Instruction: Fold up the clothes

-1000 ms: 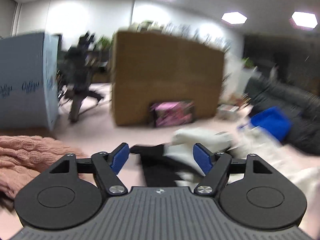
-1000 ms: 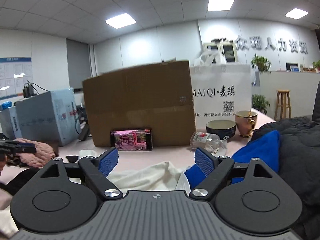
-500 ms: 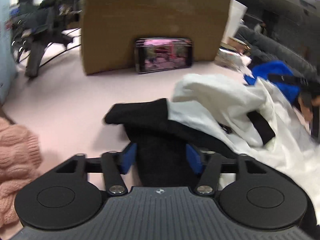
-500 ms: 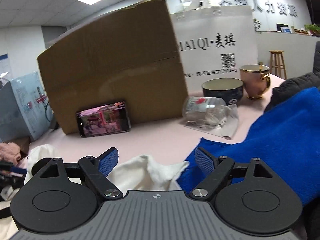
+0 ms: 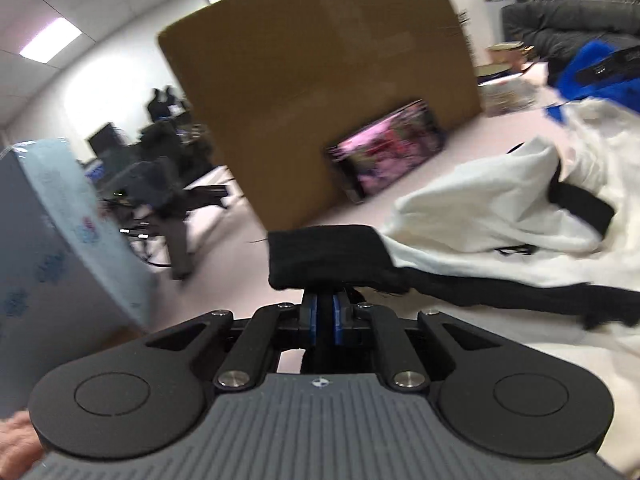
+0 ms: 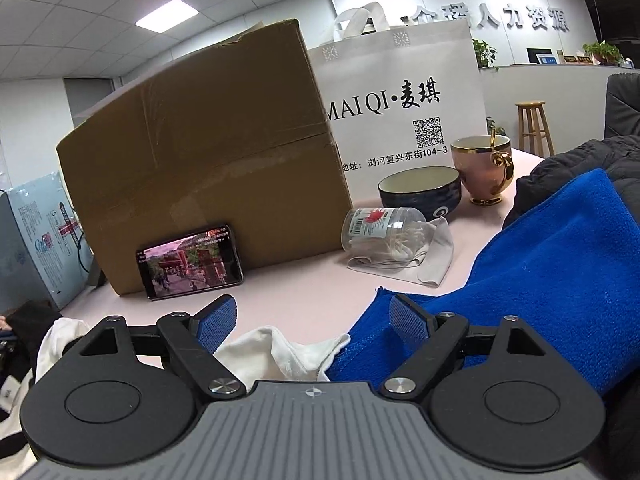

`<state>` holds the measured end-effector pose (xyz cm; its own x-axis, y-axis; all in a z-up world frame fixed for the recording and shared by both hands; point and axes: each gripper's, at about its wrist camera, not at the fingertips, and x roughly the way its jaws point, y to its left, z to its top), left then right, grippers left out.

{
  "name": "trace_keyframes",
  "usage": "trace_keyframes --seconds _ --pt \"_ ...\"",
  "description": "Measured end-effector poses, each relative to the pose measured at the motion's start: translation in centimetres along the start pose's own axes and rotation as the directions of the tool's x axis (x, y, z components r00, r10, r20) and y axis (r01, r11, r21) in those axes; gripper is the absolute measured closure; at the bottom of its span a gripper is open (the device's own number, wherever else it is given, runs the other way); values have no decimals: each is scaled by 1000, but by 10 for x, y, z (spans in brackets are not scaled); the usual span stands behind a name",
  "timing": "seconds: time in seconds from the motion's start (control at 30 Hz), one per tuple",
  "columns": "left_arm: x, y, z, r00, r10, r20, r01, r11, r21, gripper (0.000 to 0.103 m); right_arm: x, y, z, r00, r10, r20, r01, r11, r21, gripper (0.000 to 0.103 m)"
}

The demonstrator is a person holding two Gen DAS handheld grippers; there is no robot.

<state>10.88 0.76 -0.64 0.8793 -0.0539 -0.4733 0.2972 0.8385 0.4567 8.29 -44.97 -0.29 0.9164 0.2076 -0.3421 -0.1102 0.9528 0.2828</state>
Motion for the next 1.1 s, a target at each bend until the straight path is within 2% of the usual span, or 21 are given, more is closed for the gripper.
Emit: trace_keyframes --seconds 0.2,0.33,0.4,0.47,0.57,0.6,0.67,0.77,0.83,0.9,0.93,1.0,1.1 --pt "29 -4 -16 996 13 -90 -14 1000 -13 89 -9 -1 5 999 32 -1 -32 999 -13 20" --pt "19 0 -11 997 53 -50 -55 997 -45 84 -17 1 6 993 115 -41 -115 993 -6 20" --pt "9 4 -8 996 83 -17 -84 994 -63 74 -21 2 8 986 161 -50 -161 987 3 20" --pt "-1 5 -4 993 117 16 -116 990 -79 70 -24 3 8 976 204 -76 -203 979 18 20" --pt "-19 2 1 987 142 74 -133 985 -112 69 -24 6 4 959 250 -133 -248 968 34 20" --pt "-24 0 3 987 132 94 -120 985 -124 69 -23 8 2 956 250 -153 -249 968 26 20" --pt "-34 -13 8 988 67 141 -51 992 -115 67 -23 14 0 950 256 -179 -259 966 8 20" --pt "-51 -37 15 976 -52 210 69 995 -72 60 -21 25 -5 938 266 -223 -279 960 -28 20" --pt "-53 -59 17 967 -149 208 152 988 1 60 -17 30 -9 939 237 -249 -258 964 -57 20" --pt "-52 -76 17 956 -229 185 221 973 65 58 -12 32 -12 951 172 -258 -199 977 -83 20" --pt "-49 -82 16 955 -249 163 237 967 88 58 -8 31 -12 957 130 -259 -158 984 -87 20" --pt "-38 -93 9 963 -252 99 238 962 137 56 -2 29 -12 960 114 -254 -139 987 -79 21" --pt "-32 -87 3 967 -244 78 235 966 110 48 7 27 -12 965 99 -245 -123 989 -85 21"
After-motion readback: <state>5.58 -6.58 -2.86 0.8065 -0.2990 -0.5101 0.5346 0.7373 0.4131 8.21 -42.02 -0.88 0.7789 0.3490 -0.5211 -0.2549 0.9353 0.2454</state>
